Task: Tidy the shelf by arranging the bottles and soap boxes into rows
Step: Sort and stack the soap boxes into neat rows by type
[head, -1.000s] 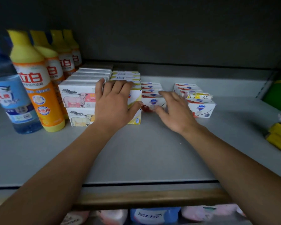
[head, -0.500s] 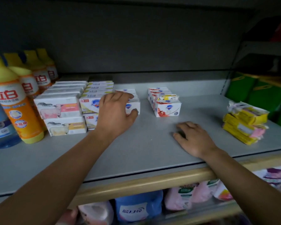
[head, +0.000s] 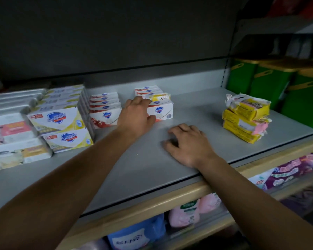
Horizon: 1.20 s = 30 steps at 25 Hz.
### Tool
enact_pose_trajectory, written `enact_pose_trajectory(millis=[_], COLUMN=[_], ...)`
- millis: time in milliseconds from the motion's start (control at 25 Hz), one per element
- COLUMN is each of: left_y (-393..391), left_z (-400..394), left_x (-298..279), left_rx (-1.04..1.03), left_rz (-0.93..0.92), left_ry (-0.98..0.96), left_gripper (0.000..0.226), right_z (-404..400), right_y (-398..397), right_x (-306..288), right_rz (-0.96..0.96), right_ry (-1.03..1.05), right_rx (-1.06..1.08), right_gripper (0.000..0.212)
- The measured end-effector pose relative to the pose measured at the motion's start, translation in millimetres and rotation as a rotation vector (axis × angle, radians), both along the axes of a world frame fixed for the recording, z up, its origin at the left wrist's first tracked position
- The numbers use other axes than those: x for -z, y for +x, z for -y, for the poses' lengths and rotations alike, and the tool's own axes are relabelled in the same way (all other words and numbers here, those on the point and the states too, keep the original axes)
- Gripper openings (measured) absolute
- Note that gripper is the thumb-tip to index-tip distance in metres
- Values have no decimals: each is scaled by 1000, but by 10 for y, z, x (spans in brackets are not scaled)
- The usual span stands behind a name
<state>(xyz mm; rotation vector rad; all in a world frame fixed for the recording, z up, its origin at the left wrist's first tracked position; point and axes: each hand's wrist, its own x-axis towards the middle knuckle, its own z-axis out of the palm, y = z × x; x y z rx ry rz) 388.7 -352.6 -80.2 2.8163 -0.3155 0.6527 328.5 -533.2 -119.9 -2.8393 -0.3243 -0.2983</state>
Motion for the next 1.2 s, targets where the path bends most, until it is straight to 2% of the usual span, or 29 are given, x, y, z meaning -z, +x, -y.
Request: enact_pose_trajectory(millis=[240,400,640,760,840,920,1040,1120,1200], left_y=[293,119,-690,-908,-907,-903,-915,-928,-911], left_z=[127,86,-450,-639,-657,-663,-717,-765,-812], left_x=[44,-48,-34,30,23,-13,-26,-51,-86], left_rx=[-87,-47,128,103,113,107,96,76,69], left_rz=[-69,-74,113,-5,-104,-166,-231,-273,-308], left_ry=[-84,-124,-410,-716,-1053,-1284,-1400,-1468,-1539], left_gripper=[61,59,42,38,39,38,29,18,19], right_z=[16,21,12,-13,-88,-232,-473,-572,-615], right_y=[14,12,8,-16,-33,-87,-92,-42,10], right_x=[6,0,-34,-105,-176,-260,-367,-391,-368], right_rz=[3,-23,-60,-104,-85,-54,-122,-155,-130], right_ry=[17,28,28,29,199,508,794,875,946], right_rx=[0,1,24,54,25,-114,-383,-447,-416], right_gripper=[49,49,53,52,55,68,83,74,55])
